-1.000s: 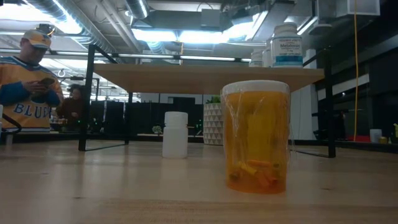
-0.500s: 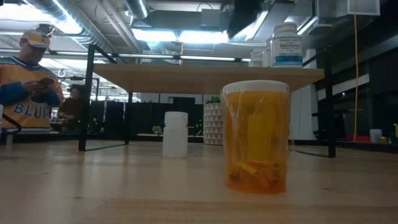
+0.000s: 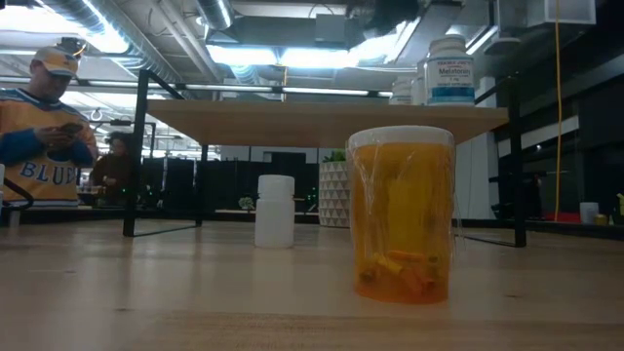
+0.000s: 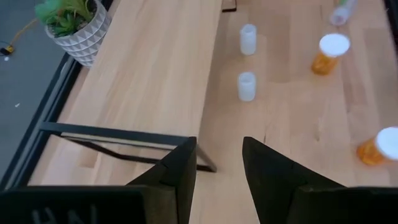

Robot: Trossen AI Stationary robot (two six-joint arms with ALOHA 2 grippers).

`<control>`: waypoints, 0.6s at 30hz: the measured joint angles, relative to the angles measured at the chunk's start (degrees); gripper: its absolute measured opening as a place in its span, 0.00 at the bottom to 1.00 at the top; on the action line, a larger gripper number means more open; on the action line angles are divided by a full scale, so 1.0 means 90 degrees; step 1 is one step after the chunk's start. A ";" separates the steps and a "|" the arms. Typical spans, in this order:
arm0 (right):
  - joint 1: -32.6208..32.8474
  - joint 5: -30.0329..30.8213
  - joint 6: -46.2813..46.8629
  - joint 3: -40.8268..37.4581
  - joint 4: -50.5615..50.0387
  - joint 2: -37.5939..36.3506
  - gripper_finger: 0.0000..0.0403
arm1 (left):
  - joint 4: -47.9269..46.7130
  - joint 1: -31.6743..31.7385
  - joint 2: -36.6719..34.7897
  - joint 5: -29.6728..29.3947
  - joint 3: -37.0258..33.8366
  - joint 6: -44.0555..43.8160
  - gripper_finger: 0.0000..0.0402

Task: Pick and place medicine bottles onto shelf by color
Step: Adjust the white medicine bottles on the shelf

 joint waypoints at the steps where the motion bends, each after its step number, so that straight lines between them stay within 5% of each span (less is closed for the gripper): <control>1: 0.0186 -0.0080 0.0181 0.0177 -0.0310 -0.0016 0.56 | 0.0063 0.0000 0.0000 0.0001 -0.0001 0.0000 0.31; 6: 0.1222 -0.0025 0.1026 0.0809 -0.1131 -0.0219 0.56 | 0.0435 0.0216 0.0019 -0.0335 0.0001 -0.0009 0.31; 12: 0.2351 0.0811 0.1956 0.0935 -0.1219 -0.0932 0.56 | 0.2142 0.1821 0.0471 -0.0196 0.0001 0.1204 0.31; 18: 0.3030 0.2302 0.3253 0.0903 -0.1211 -0.1578 0.56 | 0.4370 0.3824 0.1042 0.2008 0.0011 0.3534 0.31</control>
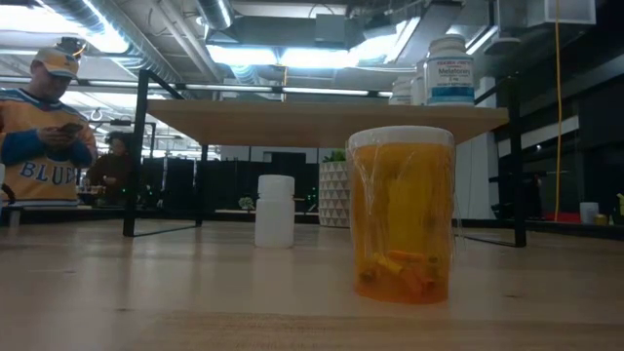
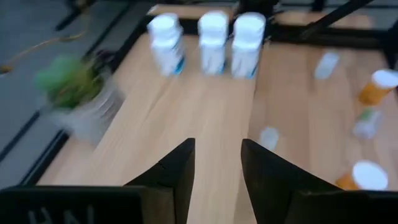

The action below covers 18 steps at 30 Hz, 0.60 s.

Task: Pick and place medicine bottles onto shelf by color
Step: Adjust the white medicine bottles on the shelf

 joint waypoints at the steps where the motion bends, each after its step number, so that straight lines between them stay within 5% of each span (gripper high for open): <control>1: 0.0089 0.0107 0.0134 -0.0004 0.0000 -0.0049 0.56 | 0.0250 0.0321 0.0104 0.0420 0.0000 0.0251 0.31; 9: 0.0608 0.0196 0.0009 -0.0097 0.0020 -0.0142 0.56 | 0.1455 0.2435 0.1155 0.2879 -0.0012 0.0599 0.23; 15: 0.0823 0.0159 -0.0271 -0.0536 0.0019 -0.0145 0.56 | 0.3311 0.3194 0.1994 0.2810 0.0057 0.0432 0.13; 18: 0.0868 0.0154 -0.0271 -0.0862 0.0017 -0.0142 0.56 | 0.3327 0.3390 0.2484 0.2837 0.0458 0.0289 0.07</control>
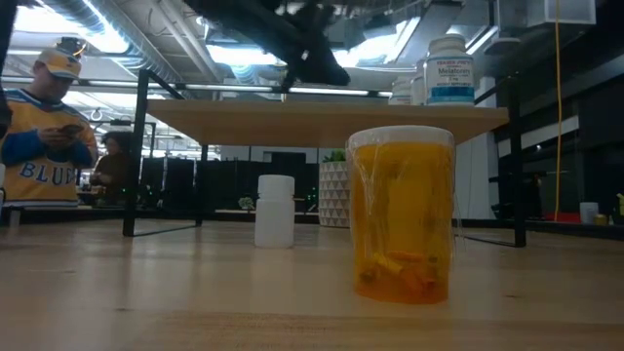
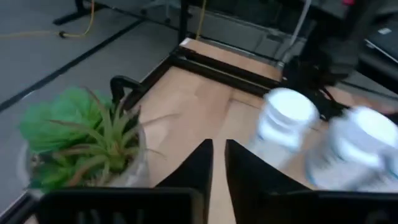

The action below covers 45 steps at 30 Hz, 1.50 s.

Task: Pick and place medicine bottles onto shelf by color
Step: Adjust the white medicine bottles on the shelf

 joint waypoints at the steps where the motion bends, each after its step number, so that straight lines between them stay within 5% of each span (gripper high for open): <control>1: 0.0017 0.0001 0.0000 -0.0101 -0.0002 0.0002 0.56 | -0.0020 0.0015 0.0196 0.0055 0.0188 0.0003 0.04; 6: 0.0018 0.0039 0.0006 -0.0464 -0.0012 0.0005 0.56 | -0.0444 -0.0061 0.1046 0.0447 0.1098 0.0116 0.01; 11: 0.0018 -0.0044 0.0174 -0.0519 -0.0004 0.0005 0.56 | -0.1179 -0.0071 0.1244 -0.0387 0.1565 0.0317 0.00; 45: 0.0018 -0.0102 0.0053 -0.0516 -0.0005 0.0000 0.56 | -0.0707 -0.0494 0.1786 -0.0112 0.1610 0.0361 0.00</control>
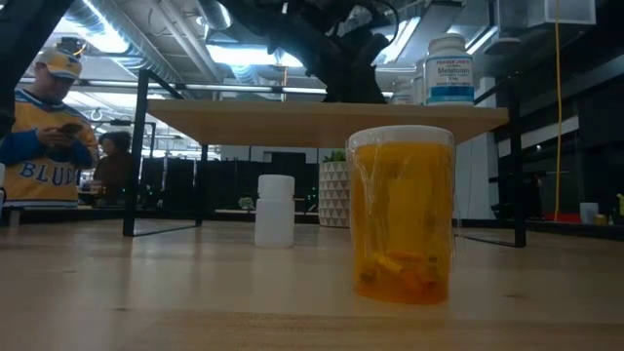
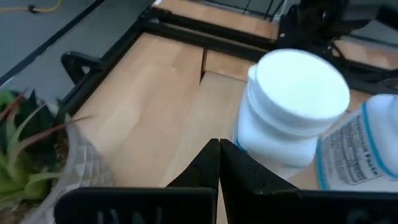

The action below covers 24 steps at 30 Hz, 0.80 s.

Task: Pick and place medicine bottles onto shelf by color
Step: Adjust the white medicine bottles on the shelf

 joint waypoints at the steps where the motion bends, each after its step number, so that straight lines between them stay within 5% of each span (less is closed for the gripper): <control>1: 0.0000 0.0000 0.0001 0.0000 -0.0001 0.0000 0.56 | 0.0108 -0.0015 0.0037 0.0013 0.0002 -0.0001 0.00; 12: 0.0000 0.0000 -0.0034 0.0000 -0.0001 0.0000 0.56 | 0.0125 -0.0025 0.0063 -0.0119 -0.0005 0.0003 0.00; 24: 0.0000 -0.0012 -0.0068 0.0000 -0.0001 0.0000 0.56 | -0.1234 -0.0294 -0.0417 -0.0305 -0.0001 -0.0040 0.00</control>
